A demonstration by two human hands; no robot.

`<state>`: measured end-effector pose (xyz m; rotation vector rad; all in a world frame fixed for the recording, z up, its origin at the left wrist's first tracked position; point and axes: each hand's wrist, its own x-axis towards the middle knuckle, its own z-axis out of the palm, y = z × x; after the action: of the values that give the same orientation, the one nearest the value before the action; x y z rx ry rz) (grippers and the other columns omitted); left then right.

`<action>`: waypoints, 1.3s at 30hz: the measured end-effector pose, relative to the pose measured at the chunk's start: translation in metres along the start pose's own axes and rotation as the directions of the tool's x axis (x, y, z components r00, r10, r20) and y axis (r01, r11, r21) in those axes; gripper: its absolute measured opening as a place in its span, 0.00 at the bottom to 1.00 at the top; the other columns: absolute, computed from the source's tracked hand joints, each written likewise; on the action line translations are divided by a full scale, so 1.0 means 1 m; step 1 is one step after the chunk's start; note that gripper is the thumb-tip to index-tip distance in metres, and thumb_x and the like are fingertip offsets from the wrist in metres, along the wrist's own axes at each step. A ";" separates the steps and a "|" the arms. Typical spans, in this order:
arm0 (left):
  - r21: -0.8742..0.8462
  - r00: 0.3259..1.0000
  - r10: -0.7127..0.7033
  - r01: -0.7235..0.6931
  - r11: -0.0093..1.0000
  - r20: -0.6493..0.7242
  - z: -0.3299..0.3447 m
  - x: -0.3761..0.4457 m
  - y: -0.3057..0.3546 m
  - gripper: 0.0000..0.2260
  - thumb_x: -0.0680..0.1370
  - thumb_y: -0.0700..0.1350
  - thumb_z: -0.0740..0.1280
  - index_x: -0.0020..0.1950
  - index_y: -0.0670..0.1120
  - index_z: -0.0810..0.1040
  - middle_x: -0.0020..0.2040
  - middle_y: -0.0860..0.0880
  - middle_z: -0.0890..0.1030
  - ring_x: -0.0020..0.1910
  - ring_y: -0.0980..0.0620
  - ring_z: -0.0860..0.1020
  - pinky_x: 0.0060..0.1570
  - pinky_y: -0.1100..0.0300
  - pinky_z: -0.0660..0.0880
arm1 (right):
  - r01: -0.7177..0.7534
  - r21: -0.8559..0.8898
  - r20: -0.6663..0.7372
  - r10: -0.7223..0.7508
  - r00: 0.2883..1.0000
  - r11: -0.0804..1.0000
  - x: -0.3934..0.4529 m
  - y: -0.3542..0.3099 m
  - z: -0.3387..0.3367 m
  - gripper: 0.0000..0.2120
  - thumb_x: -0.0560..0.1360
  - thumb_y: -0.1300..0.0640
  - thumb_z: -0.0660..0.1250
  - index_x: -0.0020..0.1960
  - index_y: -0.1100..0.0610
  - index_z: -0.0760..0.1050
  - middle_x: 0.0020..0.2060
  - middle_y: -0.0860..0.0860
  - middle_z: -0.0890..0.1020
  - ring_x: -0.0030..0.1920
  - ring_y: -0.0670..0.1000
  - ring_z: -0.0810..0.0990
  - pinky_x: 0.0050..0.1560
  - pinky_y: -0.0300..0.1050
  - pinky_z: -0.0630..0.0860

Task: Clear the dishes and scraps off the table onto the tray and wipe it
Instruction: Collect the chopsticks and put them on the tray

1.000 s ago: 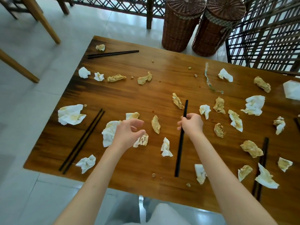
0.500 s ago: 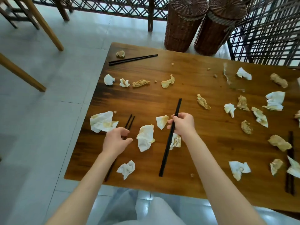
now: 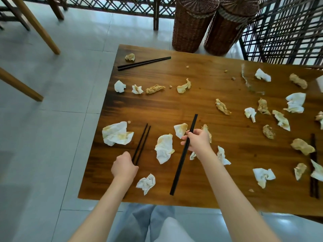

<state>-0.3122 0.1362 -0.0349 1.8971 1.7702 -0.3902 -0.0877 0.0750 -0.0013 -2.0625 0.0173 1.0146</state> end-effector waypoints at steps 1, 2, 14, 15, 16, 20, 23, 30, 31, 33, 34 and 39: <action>0.019 1.000 -0.024 0.024 1.000 0.013 0.000 0.001 0.000 0.12 0.71 0.47 0.74 0.48 0.47 0.73 0.45 0.48 0.78 0.43 0.50 0.77 0.37 0.60 0.73 | -0.003 0.003 -0.004 0.003 1.000 1.000 0.000 -0.001 -0.001 0.08 0.79 0.61 0.60 0.57 0.58 0.73 0.38 0.53 0.83 0.34 0.51 0.84 0.44 0.50 0.81; 0.035 0.998 -0.048 0.047 0.998 0.028 0.001 0.001 0.000 0.11 0.71 0.46 0.73 0.47 0.47 0.72 0.43 0.49 0.77 0.42 0.51 0.76 0.36 0.60 0.73 | -0.007 0.007 -0.007 0.007 1.000 1.000 0.001 -0.001 -0.002 0.08 0.79 0.61 0.60 0.56 0.58 0.73 0.38 0.52 0.83 0.34 0.51 0.83 0.44 0.50 0.81; -0.022 0.998 -0.044 0.045 0.999 0.038 0.010 -0.009 -0.002 0.05 0.76 0.42 0.68 0.48 0.46 0.73 0.43 0.48 0.75 0.41 0.53 0.75 0.37 0.63 0.73 | -0.007 0.002 -0.009 0.007 1.000 1.000 0.004 -0.003 -0.011 0.06 0.79 0.60 0.60 0.54 0.57 0.74 0.38 0.52 0.82 0.36 0.51 0.83 0.44 0.48 0.81; -0.036 0.999 -0.031 0.033 0.999 0.035 0.010 -0.009 -0.003 0.05 0.76 0.42 0.67 0.49 0.46 0.73 0.45 0.48 0.76 0.42 0.53 0.75 0.38 0.63 0.73 | -0.002 -0.002 -0.007 0.002 1.000 1.000 0.004 -0.002 -0.011 0.06 0.79 0.60 0.60 0.54 0.57 0.74 0.38 0.52 0.82 0.36 0.51 0.83 0.43 0.47 0.81; -0.050 0.999 -0.018 0.019 0.999 0.029 0.010 -0.010 -0.004 0.06 0.76 0.42 0.67 0.51 0.45 0.73 0.46 0.48 0.76 0.43 0.53 0.75 0.39 0.63 0.74 | 0.002 -0.006 -0.007 -0.002 1.000 1.000 0.005 -0.002 -0.011 0.06 0.79 0.60 0.60 0.54 0.57 0.74 0.38 0.52 0.82 0.35 0.50 0.83 0.42 0.46 0.81; -0.073 0.999 0.038 -0.037 0.997 0.013 0.009 -0.011 -0.008 0.09 0.77 0.42 0.66 0.57 0.44 0.72 0.51 0.47 0.78 0.47 0.51 0.78 0.43 0.62 0.76 | -0.002 -0.020 -0.016 0.002 1.000 1.000 0.008 0.001 -0.009 0.06 0.79 0.60 0.61 0.54 0.57 0.74 0.37 0.51 0.82 0.33 0.49 0.83 0.38 0.44 0.80; -0.092 0.997 0.071 -0.072 0.993 -0.009 0.007 -0.011 -0.007 0.11 0.78 0.43 0.65 0.60 0.44 0.73 0.53 0.47 0.79 0.50 0.51 0.79 0.45 0.62 0.75 | -0.015 -0.014 -0.017 0.015 1.000 1.000 0.010 0.001 -0.007 0.06 0.79 0.61 0.61 0.54 0.58 0.74 0.37 0.51 0.82 0.33 0.49 0.83 0.36 0.43 0.80; -0.185 0.996 0.090 -0.085 0.979 0.017 0.004 -0.009 -0.008 0.13 0.77 0.44 0.67 0.60 0.44 0.74 0.54 0.47 0.79 0.51 0.51 0.78 0.49 0.60 0.76 | -0.045 0.040 0.060 0.043 0.997 0.998 0.007 -0.002 -0.003 0.09 0.79 0.61 0.61 0.58 0.59 0.72 0.39 0.53 0.82 0.36 0.51 0.83 0.34 0.42 0.79; -0.195 0.995 0.098 -0.092 0.977 0.022 0.003 -0.008 -0.008 0.13 0.76 0.45 0.68 0.60 0.45 0.75 0.54 0.47 0.79 0.51 0.52 0.78 0.50 0.60 0.76 | -0.047 0.056 0.079 0.043 0.996 0.997 0.007 -0.003 -0.003 0.08 0.79 0.61 0.61 0.57 0.58 0.72 0.40 0.53 0.82 0.36 0.51 0.83 0.33 0.41 0.78; -0.221 0.991 0.128 -0.117 0.968 0.033 0.001 -0.007 -0.007 0.13 0.76 0.45 0.68 0.60 0.45 0.75 0.55 0.47 0.79 0.52 0.52 0.77 0.50 0.59 0.76 | -0.039 0.085 0.126 0.028 0.992 0.996 0.005 -0.006 -0.002 0.06 0.79 0.61 0.60 0.56 0.58 0.72 0.41 0.54 0.83 0.37 0.51 0.84 0.34 0.41 0.78; -0.237 0.988 0.148 -0.137 0.962 0.030 0.000 -0.007 -0.005 0.13 0.76 0.45 0.68 0.60 0.45 0.75 0.55 0.47 0.78 0.52 0.52 0.77 0.51 0.60 0.76 | -0.028 0.097 0.150 0.013 0.989 0.995 0.004 -0.008 -0.001 0.06 0.79 0.61 0.60 0.54 0.58 0.72 0.41 0.54 0.83 0.38 0.51 0.84 0.35 0.41 0.78; -0.320 0.948 0.313 -0.315 0.893 -0.060 -0.013 -0.014 0.019 0.13 0.74 0.48 0.70 0.58 0.48 0.77 0.52 0.52 0.79 0.48 0.58 0.75 0.47 0.66 0.74 | 0.061 0.151 0.231 -0.095 0.968 0.987 -0.002 -0.020 0.006 0.06 0.80 0.61 0.58 0.50 0.57 0.74 0.44 0.54 0.84 0.41 0.51 0.84 0.38 0.41 0.79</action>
<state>-0.2964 0.1317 -0.0132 1.8937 1.3916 0.0299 -0.0857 0.0917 0.0113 -1.7879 -0.1113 1.1703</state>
